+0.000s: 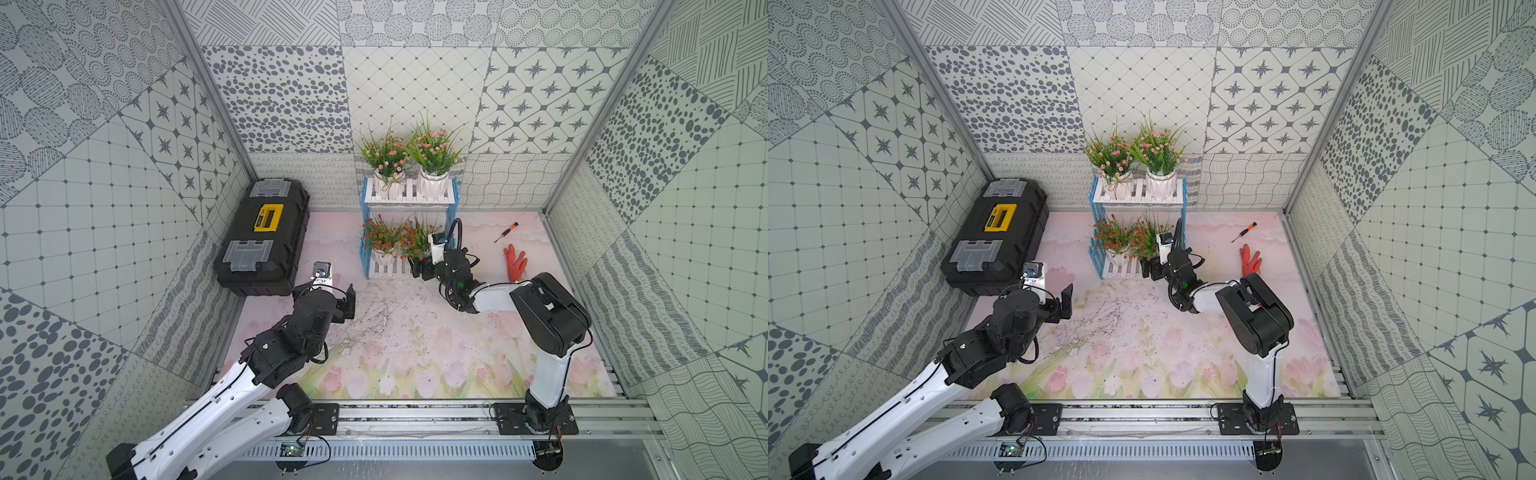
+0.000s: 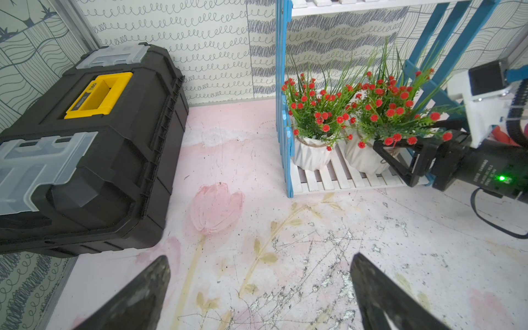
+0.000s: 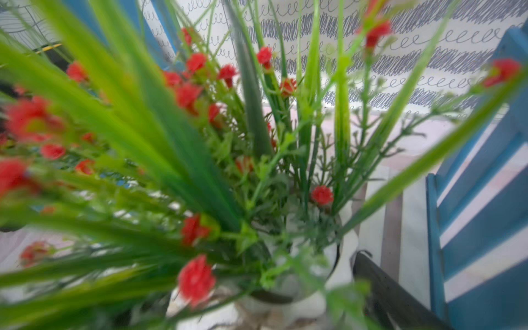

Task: Place the baby's breath potted plants on the rack by color
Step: Place the baby's breath potted plant on the rack, then reset both arms

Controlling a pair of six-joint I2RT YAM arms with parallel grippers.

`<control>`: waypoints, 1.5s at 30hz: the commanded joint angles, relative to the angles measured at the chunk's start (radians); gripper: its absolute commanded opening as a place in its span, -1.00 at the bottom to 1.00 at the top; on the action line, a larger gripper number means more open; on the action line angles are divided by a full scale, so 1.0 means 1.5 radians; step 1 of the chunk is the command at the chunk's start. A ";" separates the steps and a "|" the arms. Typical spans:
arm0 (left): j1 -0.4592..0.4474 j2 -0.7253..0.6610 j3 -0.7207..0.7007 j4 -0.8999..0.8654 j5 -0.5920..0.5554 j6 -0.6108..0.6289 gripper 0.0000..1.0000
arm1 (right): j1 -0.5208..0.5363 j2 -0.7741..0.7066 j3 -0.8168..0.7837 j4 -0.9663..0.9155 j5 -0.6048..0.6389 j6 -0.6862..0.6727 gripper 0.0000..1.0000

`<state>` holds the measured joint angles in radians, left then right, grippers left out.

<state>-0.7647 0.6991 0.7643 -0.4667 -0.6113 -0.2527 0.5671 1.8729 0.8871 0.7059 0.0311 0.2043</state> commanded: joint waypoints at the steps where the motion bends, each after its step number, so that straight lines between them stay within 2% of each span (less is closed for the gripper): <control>1: 0.003 0.018 0.020 -0.006 0.030 0.019 0.97 | 0.003 -0.065 -0.036 0.030 0.039 -0.010 0.96; 6: 0.010 0.050 0.047 -0.015 0.025 0.024 0.97 | 0.006 -0.156 -0.085 -0.004 0.052 -0.025 0.96; 9: 0.028 0.081 0.058 -0.013 0.054 0.012 0.97 | 0.008 -0.231 -0.112 -0.049 0.069 -0.027 0.96; 13: 0.066 0.144 0.079 0.004 0.131 -0.011 0.97 | 0.011 -0.326 -0.098 -0.188 0.100 -0.025 0.96; 15: 0.076 0.183 0.098 0.007 0.140 0.001 0.96 | 0.012 -0.370 -0.083 -0.256 0.116 -0.032 0.96; 18: 0.102 0.251 0.148 -0.003 0.155 0.041 0.97 | 0.012 -0.422 -0.040 -0.360 0.190 -0.041 0.96; 20: 0.131 0.286 0.167 -0.003 0.179 0.061 0.97 | 0.009 -0.447 -0.032 -0.374 0.211 -0.065 0.96; 24: 0.227 0.296 0.118 0.093 0.215 0.090 0.97 | -0.001 -0.479 -0.049 -0.377 0.161 -0.189 0.96; 27: 0.318 0.311 0.059 0.184 0.236 0.114 0.97 | -0.053 -0.478 -0.038 -0.423 0.151 -0.181 0.96; 30: 0.397 0.367 0.012 0.252 0.272 0.097 0.96 | -0.162 -0.456 -0.086 -0.360 0.087 -0.120 0.96; 31: 0.405 0.381 -0.003 0.280 0.275 0.106 0.96 | -0.190 -0.441 -0.107 -0.327 0.084 -0.113 0.96; 34: 0.410 0.389 -0.071 0.404 0.272 0.191 0.96 | -0.236 -0.410 -0.157 -0.247 0.107 -0.124 0.96; 36: 0.433 0.394 -0.114 0.477 0.294 0.225 0.96 | -0.259 -0.412 -0.204 -0.185 0.108 -0.139 0.96; 38: 0.463 0.412 -0.137 0.518 0.319 0.228 0.96 | -0.293 -0.423 -0.249 -0.140 0.087 -0.147 0.96; 40: 0.476 0.431 -0.161 0.574 0.325 0.224 0.96 | -0.330 -0.419 -0.267 -0.125 0.061 -0.109 0.96; 45: 0.480 0.501 -0.196 0.730 0.347 0.199 0.96 | -0.355 -0.345 -0.304 -0.041 0.032 -0.097 0.96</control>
<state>-0.0677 1.3815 0.5095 0.2268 -0.1841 0.0078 0.0402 1.3037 0.4599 0.4679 0.1337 0.0353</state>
